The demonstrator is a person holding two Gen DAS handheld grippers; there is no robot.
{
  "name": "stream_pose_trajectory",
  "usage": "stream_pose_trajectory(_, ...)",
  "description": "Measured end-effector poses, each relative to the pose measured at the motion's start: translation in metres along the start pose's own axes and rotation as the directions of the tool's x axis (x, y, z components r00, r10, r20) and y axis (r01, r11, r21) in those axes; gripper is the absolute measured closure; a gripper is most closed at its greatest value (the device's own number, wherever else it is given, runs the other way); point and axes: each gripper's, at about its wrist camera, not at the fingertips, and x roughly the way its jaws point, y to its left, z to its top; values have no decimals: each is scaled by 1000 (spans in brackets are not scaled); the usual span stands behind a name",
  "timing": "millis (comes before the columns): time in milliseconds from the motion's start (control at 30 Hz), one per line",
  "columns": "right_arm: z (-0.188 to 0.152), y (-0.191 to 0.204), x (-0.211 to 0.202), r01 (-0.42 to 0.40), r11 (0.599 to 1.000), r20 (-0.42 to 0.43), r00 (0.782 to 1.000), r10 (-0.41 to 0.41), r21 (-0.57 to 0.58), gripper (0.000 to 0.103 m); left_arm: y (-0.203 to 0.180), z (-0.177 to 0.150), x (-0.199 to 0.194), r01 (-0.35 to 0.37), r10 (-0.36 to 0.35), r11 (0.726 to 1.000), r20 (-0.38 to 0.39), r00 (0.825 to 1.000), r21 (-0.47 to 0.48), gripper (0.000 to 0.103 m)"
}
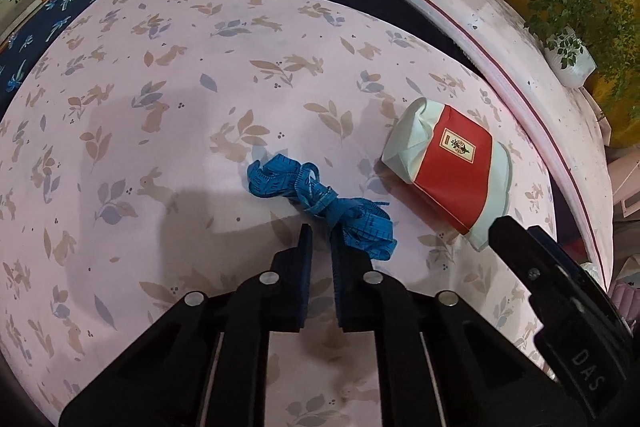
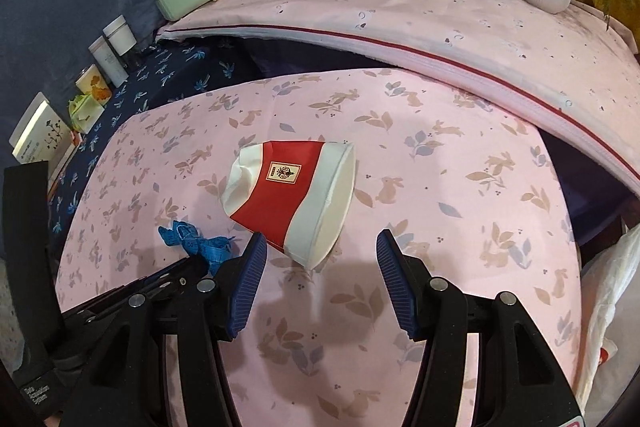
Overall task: Collect trash
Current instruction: 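Grasp the blue string with the left tool while the right tool reaches the second paper cup, then grasp the rim of the red-and-white paper cup with the right tool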
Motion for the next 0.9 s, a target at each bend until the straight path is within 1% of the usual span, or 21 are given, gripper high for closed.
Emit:
stream_pose_trajectory(67, 0, 2, 8, -2, 1000, -15, 1000, 2, -2, 53, 0, 0, 0, 3, -3, 1000, 4, 1000, 4, 98)
stream_pose_trajectory(100, 0, 4, 12, -3, 1000, -23, 1000, 3, -5, 56, 0, 0, 0, 3, -3, 1000, 5, 1000, 6, 98)
stream_pose_trajectory(233, -2, 7, 23, -4, 1000, -43, 999, 3, -13, 66, 1, 0, -1, 5, -5, 1000, 5, 1000, 10, 99)
stream_pose_trajectory(267, -2, 7, 25, -5, 1000, -48, 999, 5, -12, 71, 0, 0, -1, 5, -5, 1000, 6, 1000, 13, 100)
stream_pose_trajectory(300, -3, 7, 28, -9, 1000, -53, 999, 8, -11, 80, 0, 0, -2, 6, -6, 1000, 6, 1000, 14, 100)
stream_pose_trajectory(333, -4, 8, 30, -12, 1000, -59, 998, 11, -11, 84, 0, -1, -3, 9, -9, 1000, 6, 1000, 14, 102)
stream_pose_trajectory(400, -5, 8, 30, -17, 1000, -62, 998, 17, -13, 100, -1, -2, -5, 10, -10, 1000, 10, 1000, 18, 102)
stream_pose_trajectory(667, -7, 4, 4, -30, 999, -9, 1000, 30, -15, 100, -9, -11, -21, 10, -11, 999, 34, 999, 42, 103)
stream_pose_trajectory(733, -5, 2, 0, -34, 999, -7, 999, 34, -10, 99, -11, -11, -25, 11, -13, 999, 40, 999, 45, 103)
stream_pose_trajectory(800, -4, -1, 0, -44, 999, -14, 999, 44, 4, 91, -12, -11, -29, 13, -15, 999, 48, 999, 49, 103)
stream_pose_trajectory(900, -1, -2, 1, -52, 999, -12, 999, 52, 13, 83, -11, -7, -36, 4, -8, 998, 67, 998, 56, 103)
